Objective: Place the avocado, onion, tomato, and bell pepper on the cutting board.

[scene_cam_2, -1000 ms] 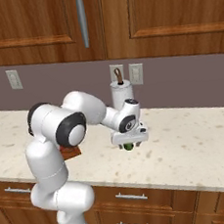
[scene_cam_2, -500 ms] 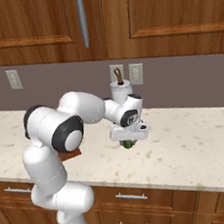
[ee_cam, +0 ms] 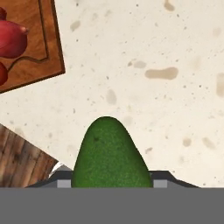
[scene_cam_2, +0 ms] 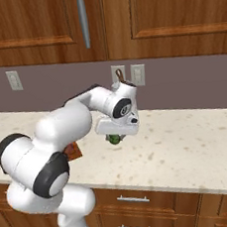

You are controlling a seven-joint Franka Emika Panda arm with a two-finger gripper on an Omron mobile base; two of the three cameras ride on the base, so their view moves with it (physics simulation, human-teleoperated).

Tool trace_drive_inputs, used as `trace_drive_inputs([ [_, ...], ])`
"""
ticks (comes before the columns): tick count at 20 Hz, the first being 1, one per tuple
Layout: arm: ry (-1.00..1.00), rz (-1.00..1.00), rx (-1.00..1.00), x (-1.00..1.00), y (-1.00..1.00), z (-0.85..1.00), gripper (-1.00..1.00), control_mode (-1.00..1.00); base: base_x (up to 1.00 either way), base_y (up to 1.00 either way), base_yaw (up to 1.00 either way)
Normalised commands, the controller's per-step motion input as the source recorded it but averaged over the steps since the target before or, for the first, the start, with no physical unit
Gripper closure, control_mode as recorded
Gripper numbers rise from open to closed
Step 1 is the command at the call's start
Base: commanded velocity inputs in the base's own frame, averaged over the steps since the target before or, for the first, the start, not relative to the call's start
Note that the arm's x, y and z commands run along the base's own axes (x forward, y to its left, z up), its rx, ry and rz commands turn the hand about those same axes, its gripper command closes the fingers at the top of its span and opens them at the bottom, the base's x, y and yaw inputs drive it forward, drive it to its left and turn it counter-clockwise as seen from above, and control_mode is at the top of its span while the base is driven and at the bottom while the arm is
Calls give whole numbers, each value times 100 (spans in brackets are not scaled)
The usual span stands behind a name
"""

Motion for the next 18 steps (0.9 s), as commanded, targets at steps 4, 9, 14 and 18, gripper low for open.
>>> trace_drive_inputs([
  [4, -8, 1, 0, -70, 49, 98, 100, -100, 0, 0, 0],
  [9, -12, 0, 1, -73, 58, 76, 100, -100, 0, 0, 0],
  [14, -10, 0, 0, -47, 91, 33, 100, -100, 0, 0, 0],
  [18, -4, 1, -3, 0, 91, 4, 100, -100, 0, 0, 0],
])
